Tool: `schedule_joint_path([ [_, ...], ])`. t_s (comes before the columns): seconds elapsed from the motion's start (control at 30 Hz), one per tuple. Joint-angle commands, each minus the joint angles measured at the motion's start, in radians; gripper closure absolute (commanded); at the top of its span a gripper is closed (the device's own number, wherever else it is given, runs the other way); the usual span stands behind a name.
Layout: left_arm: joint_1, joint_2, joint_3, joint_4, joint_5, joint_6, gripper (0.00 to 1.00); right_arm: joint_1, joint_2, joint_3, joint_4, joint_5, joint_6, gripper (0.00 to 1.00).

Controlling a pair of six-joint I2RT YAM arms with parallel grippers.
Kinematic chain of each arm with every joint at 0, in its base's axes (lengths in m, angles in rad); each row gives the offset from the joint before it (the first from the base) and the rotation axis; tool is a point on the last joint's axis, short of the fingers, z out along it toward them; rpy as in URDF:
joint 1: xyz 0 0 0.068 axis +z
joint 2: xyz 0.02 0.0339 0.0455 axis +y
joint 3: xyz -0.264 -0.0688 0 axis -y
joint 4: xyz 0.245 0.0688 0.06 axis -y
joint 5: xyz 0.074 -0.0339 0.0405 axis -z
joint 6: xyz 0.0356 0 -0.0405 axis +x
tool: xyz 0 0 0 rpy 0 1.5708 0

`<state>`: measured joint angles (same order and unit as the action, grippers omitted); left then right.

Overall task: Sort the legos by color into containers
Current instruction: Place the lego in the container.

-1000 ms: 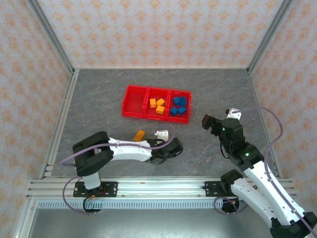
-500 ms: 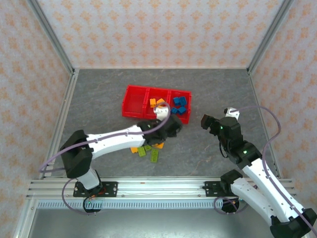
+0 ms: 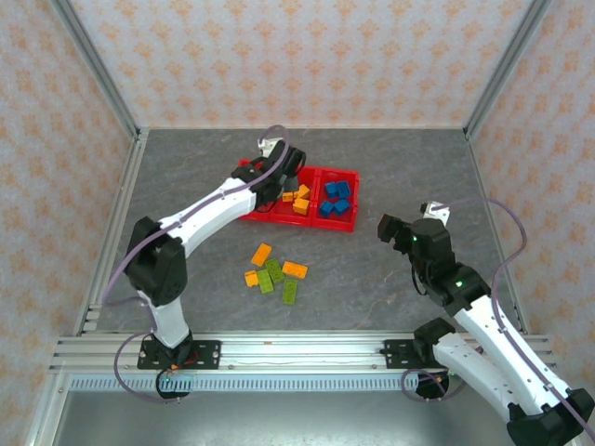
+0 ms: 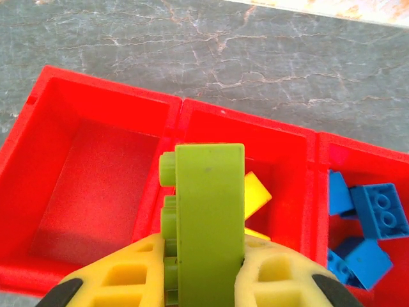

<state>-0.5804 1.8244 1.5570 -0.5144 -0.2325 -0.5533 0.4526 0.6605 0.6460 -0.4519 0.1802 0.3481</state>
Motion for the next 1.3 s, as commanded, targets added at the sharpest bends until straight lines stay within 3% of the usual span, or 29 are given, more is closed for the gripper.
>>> schedule_joint_path([
  [0.0, 0.015, 0.034, 0.052, -0.036, 0.029, 0.067, 1.00, 0.002, -0.002, -0.008, 0.001, 0.038, 0.011, 0.00],
  [0.37, 0.182, 0.060, 0.027, 0.003, 0.075, 0.105, 1.00, 0.001, 0.008, -0.006, 0.000, 0.036, 0.011, 0.00],
  [0.77, 0.242, 0.172, 0.010, 0.000, 0.124, 0.150, 0.98, 0.002, 0.010, -0.008, 0.001, 0.034, 0.010, 0.00],
  [0.97, 0.248, 0.139, -0.018, 0.031, 0.111, 0.162, 0.59, 0.001, 0.011, -0.007, 0.001, 0.036, 0.010, 0.00],
  [1.03, 0.248, 0.104, -0.033, 0.047, 0.114, 0.169, 0.56, 0.001, 0.013, -0.007, 0.001, 0.036, 0.009, 0.00],
  [1.17, 0.248, 0.023, -0.054, 0.051, 0.107, 0.181, 0.34, 0.002, 0.016, -0.008, 0.001, 0.034, 0.010, 0.00],
  [1.27, 0.248, -0.018, -0.042, 0.021, 0.116, 0.199, 0.28, 0.001, 0.015, -0.008, 0.001, 0.033, 0.010, 0.00],
])
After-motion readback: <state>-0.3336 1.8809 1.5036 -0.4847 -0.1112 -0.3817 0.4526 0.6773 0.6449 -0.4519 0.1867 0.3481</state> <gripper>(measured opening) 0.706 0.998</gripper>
